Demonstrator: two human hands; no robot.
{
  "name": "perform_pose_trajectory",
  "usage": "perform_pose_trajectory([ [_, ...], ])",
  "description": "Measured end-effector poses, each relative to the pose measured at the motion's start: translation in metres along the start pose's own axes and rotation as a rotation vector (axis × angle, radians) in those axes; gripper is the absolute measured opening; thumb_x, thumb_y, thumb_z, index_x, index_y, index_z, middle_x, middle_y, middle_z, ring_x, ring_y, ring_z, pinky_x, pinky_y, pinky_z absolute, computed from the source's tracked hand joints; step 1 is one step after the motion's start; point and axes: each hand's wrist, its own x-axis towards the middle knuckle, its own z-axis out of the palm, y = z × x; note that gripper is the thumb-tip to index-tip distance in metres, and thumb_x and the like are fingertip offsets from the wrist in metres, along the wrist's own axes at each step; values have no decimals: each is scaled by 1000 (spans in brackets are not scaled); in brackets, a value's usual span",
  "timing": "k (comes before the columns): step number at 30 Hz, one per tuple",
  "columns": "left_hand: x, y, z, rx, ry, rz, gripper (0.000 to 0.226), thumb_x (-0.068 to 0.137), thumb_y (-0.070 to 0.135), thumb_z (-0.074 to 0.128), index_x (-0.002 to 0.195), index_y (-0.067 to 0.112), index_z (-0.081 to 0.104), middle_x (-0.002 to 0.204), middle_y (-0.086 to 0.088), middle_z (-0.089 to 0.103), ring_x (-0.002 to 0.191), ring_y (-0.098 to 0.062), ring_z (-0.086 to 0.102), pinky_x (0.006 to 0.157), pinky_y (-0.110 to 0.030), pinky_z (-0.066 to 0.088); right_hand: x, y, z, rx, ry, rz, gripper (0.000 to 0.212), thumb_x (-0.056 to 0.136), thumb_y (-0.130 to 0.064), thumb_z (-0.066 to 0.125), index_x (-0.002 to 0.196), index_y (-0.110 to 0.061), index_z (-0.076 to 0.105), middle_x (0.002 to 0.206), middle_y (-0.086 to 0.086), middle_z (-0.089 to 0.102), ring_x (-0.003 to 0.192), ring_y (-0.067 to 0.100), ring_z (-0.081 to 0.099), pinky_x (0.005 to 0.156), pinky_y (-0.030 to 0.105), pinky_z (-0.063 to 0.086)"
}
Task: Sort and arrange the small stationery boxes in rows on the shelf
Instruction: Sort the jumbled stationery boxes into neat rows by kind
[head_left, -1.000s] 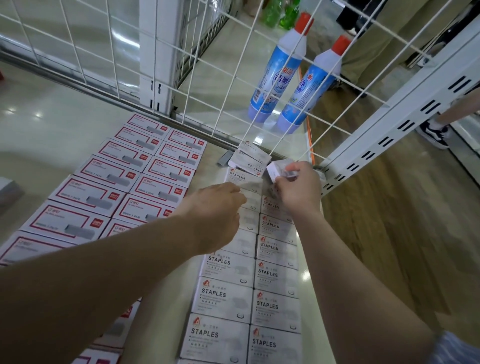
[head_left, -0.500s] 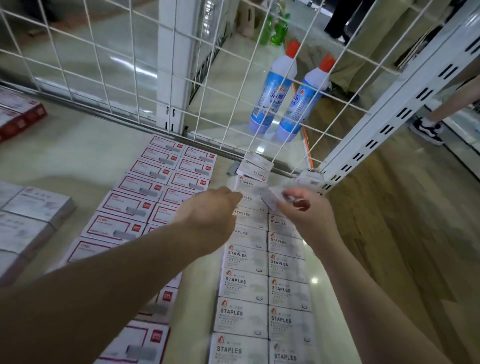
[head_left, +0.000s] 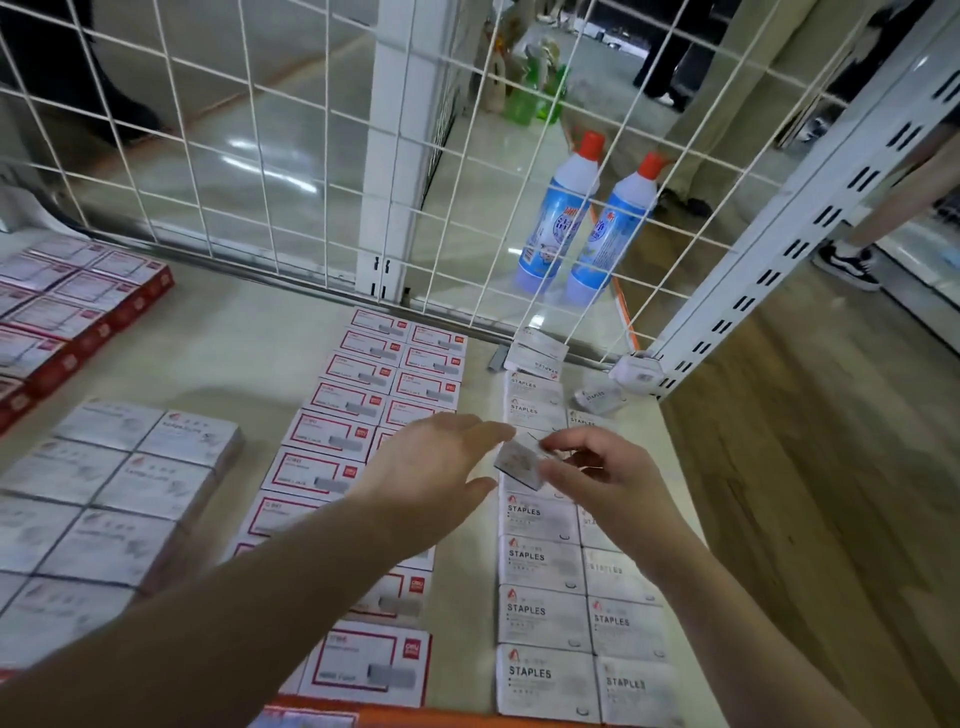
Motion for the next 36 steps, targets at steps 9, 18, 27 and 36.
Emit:
perform_pose_trajectory([
  [9,-3,-14,-6,72,58,56,39,95,39,44,132,26,44,131,7,52,117,-10,47,93,-22,38,-7,-6,9,93,-57,31,10,84,-19,64,93,-20,69,90,-2,69,76,4,59,69,16,48],
  [18,-5,-22,-2,-278,12,-307,28,96,38,41,106,21,61,97,6,63,67,-5,54,58,-20,52,-9,-1,27,-21,-91,26,49,78,-9,71,102,-45,51,102,-11,61,87,5,58,77,18,50],
  [27,-6,-18,4,-472,74,-448,31,97,33,40,88,13,61,85,-3,65,54,-8,48,47,-14,40,-9,-12,43,-115,106,-103,45,75,-16,76,103,-35,46,95,-19,56,87,3,54,72,8,43],
  [36,-14,-22,-1,-579,31,-379,34,94,23,52,127,20,52,120,8,61,95,-4,54,83,-17,49,-8,-17,43,-167,83,-130,47,78,-16,73,101,-46,45,96,-29,55,90,-7,52,75,5,41],
])
